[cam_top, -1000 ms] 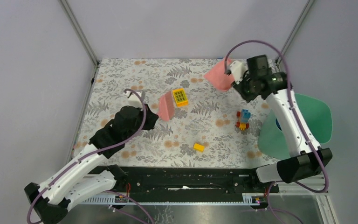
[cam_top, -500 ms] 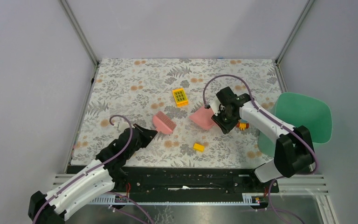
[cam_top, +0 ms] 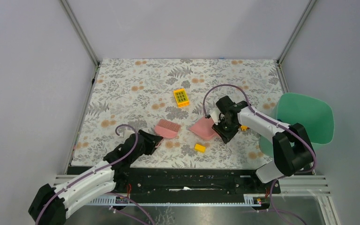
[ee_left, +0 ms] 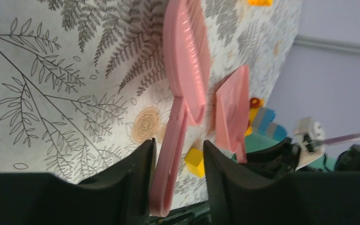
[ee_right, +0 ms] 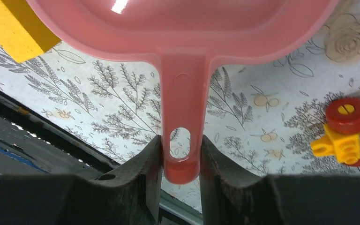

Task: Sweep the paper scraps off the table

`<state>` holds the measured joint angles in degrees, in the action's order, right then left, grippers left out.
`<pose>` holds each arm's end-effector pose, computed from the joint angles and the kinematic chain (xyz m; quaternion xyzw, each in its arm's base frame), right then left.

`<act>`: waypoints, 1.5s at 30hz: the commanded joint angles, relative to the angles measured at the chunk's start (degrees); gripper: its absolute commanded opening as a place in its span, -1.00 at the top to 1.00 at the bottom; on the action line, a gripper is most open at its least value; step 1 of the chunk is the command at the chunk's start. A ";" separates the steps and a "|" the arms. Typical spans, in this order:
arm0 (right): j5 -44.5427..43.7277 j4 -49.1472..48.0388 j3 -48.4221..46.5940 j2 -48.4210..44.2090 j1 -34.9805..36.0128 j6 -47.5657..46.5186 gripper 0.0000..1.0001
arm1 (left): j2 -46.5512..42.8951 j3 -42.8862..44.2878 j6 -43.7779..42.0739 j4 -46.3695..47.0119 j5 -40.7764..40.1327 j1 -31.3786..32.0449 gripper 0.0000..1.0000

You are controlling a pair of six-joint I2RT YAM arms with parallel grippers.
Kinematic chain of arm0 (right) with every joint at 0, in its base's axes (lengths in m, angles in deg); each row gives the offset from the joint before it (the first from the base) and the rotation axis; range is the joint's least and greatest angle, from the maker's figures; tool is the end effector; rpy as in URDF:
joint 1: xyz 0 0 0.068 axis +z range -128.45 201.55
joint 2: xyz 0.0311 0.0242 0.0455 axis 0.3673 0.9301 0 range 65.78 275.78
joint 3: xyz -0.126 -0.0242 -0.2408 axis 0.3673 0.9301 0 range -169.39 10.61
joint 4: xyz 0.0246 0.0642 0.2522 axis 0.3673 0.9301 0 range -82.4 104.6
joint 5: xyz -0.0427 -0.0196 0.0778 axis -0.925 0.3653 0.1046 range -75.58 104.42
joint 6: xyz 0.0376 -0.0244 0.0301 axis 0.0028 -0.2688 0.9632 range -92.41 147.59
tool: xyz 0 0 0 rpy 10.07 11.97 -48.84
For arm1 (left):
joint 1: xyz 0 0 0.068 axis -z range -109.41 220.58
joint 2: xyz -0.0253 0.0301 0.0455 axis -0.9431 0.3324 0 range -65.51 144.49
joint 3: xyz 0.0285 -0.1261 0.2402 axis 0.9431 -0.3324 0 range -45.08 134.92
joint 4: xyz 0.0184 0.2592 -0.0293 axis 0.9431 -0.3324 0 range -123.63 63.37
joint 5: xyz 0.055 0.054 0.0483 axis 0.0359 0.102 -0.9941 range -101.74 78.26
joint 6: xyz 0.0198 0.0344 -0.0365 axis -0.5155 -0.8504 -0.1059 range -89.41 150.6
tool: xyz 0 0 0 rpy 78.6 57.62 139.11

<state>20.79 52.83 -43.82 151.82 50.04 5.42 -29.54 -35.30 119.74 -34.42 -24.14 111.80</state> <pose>0.2325 0.1307 0.1931 -0.4301 0.8938 0.0614 0.1112 0.1125 -0.0885 0.1534 -0.4028 0.7814 -0.3838 0.2826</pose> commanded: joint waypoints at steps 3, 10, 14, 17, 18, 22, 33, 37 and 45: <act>3.01 -0.93 0.45 0.94 1.42 0.24 0.07 | 6.47 2.61 0.64 4.07 5.84 -0.29 -0.23; 2.55 2.89 -2.71 -5.54 1.43 -0.47 -0.99 | 6.57 12.86 -12.41 -13.01 4.69 -0.32 -0.95; 2.51 3.00 -5.09 -5.84 1.42 1.30 -0.99 | 13.65 24.70 -29.87 -22.70 3.47 -0.30 -0.97; 0.38 -1.75 -4.86 -6.23 1.48 2.90 -0.99 | 20.66 34.91 -41.77 -30.97 -1.22 -0.28 -0.97; -0.17 -3.14 -5.04 -6.23 1.47 3.04 -0.99 | 22.35 37.66 -44.86 -33.09 -3.25 -0.31 -0.97; -0.07 -7.89 -7.19 -6.68 1.41 3.62 -0.99 | 27.11 45.17 -54.39 -34.65 -7.79 -0.26 -0.98; -1.55 -29.56 -7.94 -12.42 1.39 13.59 -0.99 | 24.27 46.69 -73.14 -18.82 -11.02 -0.28 -0.97; -3.32 -33.46 -7.90 -10.67 1.38 18.21 -0.99 | 15.98 36.39 -82.74 -2.74 -13.80 -0.32 -0.97; -1.33 -38.05 -3.15 -10.89 1.35 18.82 -0.99 | 15.07 30.38 -79.87 -0.74 -10.91 -0.87 -0.97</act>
<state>19.59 19.41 -48.33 141.18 51.02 22.66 -16.03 -4.37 40.94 -40.65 -36.14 111.21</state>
